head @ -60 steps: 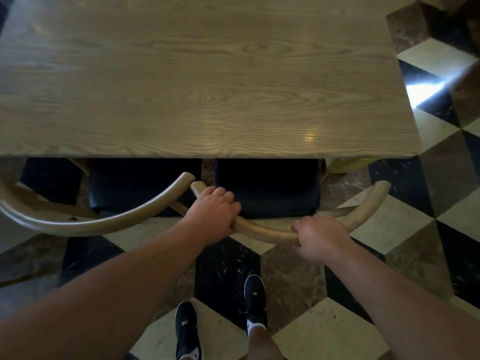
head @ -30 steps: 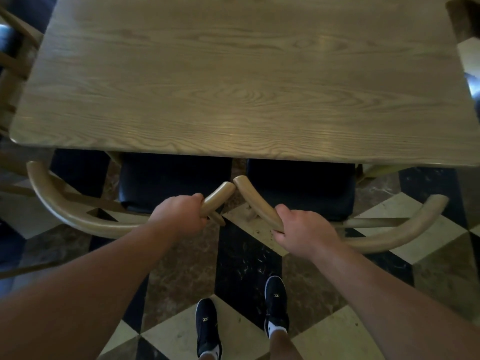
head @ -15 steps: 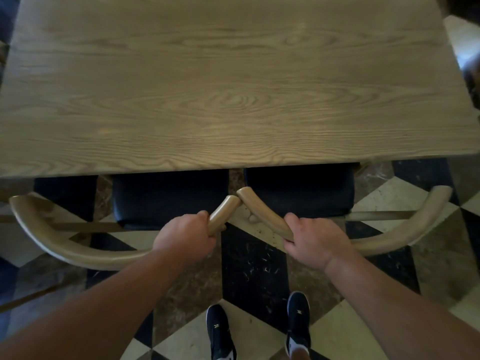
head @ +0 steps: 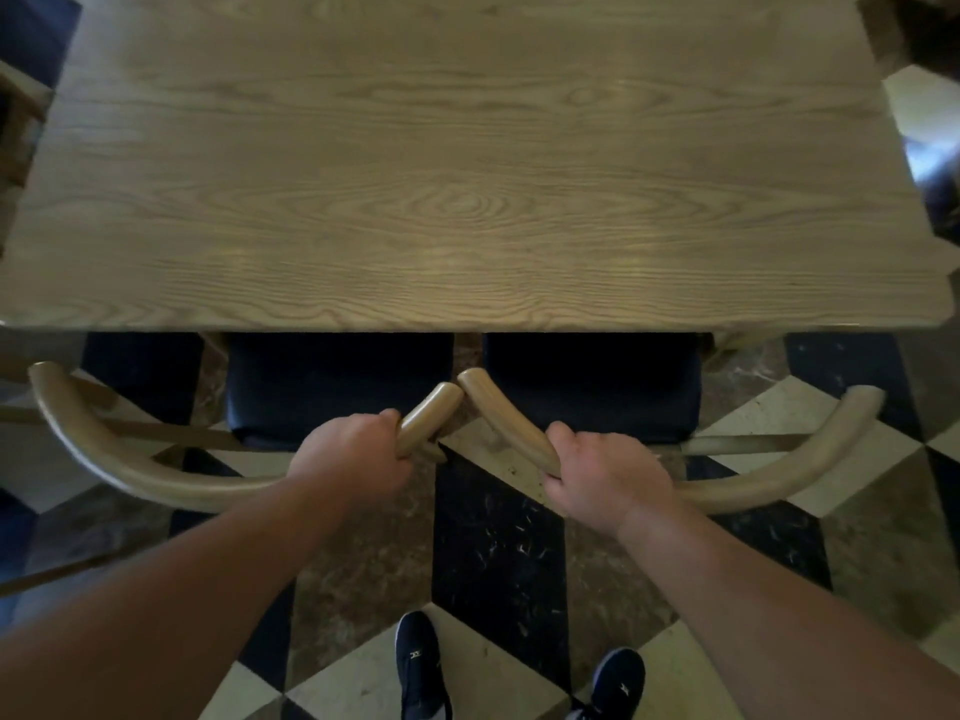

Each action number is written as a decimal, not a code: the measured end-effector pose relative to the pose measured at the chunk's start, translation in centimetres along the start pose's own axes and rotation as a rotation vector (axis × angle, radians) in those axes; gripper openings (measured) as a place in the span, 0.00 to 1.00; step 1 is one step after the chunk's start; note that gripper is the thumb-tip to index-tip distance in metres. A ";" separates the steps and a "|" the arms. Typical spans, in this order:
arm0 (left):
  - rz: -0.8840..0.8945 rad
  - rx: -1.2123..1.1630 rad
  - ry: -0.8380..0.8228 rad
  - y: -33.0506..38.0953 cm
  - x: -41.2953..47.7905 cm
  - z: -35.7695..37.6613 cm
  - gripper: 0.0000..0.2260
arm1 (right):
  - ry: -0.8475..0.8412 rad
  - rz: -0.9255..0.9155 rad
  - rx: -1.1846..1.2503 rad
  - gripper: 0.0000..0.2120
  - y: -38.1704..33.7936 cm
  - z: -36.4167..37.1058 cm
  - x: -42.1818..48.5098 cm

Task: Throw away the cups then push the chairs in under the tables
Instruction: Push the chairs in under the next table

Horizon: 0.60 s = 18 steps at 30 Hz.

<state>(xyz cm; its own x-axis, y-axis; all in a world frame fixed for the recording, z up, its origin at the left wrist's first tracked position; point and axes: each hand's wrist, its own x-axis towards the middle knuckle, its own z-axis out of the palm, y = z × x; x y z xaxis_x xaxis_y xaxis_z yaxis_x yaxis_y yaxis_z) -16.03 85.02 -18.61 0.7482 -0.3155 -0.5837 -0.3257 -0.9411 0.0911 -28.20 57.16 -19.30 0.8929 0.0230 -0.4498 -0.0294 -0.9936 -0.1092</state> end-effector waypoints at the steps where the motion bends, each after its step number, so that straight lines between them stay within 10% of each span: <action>1: -0.032 0.027 -0.012 0.6 -0.7 -0.7 0.14 | -0.018 0.016 0.009 0.15 -0.2 -0.5 -0.2; 7: 0.012 0.237 0.138 7.4 -5.7 -6.2 0.35 | 0.077 0.013 0.133 0.38 -0.9 -6.0 -4.2; 18: 0.332 0.033 0.404 35.2 -20.8 -24.4 0.40 | 0.538 -0.003 0.184 0.38 19.7 -27.2 -26.9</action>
<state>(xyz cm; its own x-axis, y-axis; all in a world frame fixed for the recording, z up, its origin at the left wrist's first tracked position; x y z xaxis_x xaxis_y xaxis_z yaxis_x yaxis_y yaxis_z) -28.94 55.51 16.38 0.7627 -0.6243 -0.1689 -0.5967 -0.7800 0.1885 -40.54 33.93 14.75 0.9948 -0.0820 0.0601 -0.0618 -0.9569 -0.2838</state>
